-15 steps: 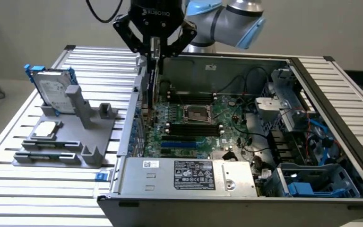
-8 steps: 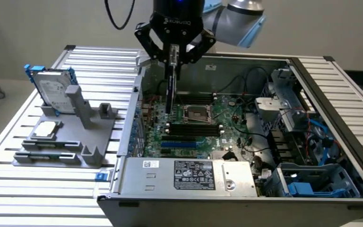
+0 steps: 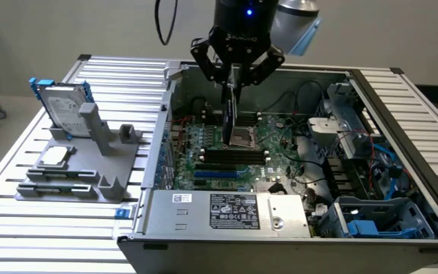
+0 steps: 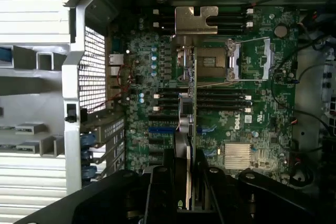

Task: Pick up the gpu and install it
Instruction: 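Pick up the gpu and move the gpu toward the slot, then insert the gpu into the slot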

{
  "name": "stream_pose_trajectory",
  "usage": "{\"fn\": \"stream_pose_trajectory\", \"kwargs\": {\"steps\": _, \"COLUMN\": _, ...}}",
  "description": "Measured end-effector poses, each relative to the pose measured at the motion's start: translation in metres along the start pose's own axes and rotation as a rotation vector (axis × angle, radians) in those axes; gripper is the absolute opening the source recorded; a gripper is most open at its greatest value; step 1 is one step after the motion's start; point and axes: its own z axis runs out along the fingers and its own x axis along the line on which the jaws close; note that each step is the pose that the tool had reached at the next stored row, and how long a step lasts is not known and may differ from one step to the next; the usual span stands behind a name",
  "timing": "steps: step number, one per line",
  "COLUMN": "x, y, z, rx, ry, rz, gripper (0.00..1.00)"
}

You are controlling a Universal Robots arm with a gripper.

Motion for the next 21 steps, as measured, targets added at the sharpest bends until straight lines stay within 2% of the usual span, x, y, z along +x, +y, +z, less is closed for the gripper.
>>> {"fn": "stream_pose_trajectory", "kwargs": {"steps": 3, "x": -0.011, "y": 0.0016, "z": 0.0031, "rx": 0.0013, "ry": -0.0008, "rz": 0.0, "gripper": 0.26}}
{"fn": "stream_pose_trajectory", "kwargs": {"steps": 19, "x": -0.011, "y": 0.0016, "z": 0.0032, "rx": 0.0013, "ry": -0.0009, "rz": 0.0, "gripper": 0.26}}
{"fn": "stream_pose_trajectory", "kwargs": {"steps": 21, "x": -0.015, "y": 0.0017, "z": 0.0037, "rx": 0.001, "ry": -0.0011, "rz": 0.0, "gripper": 0.26}}
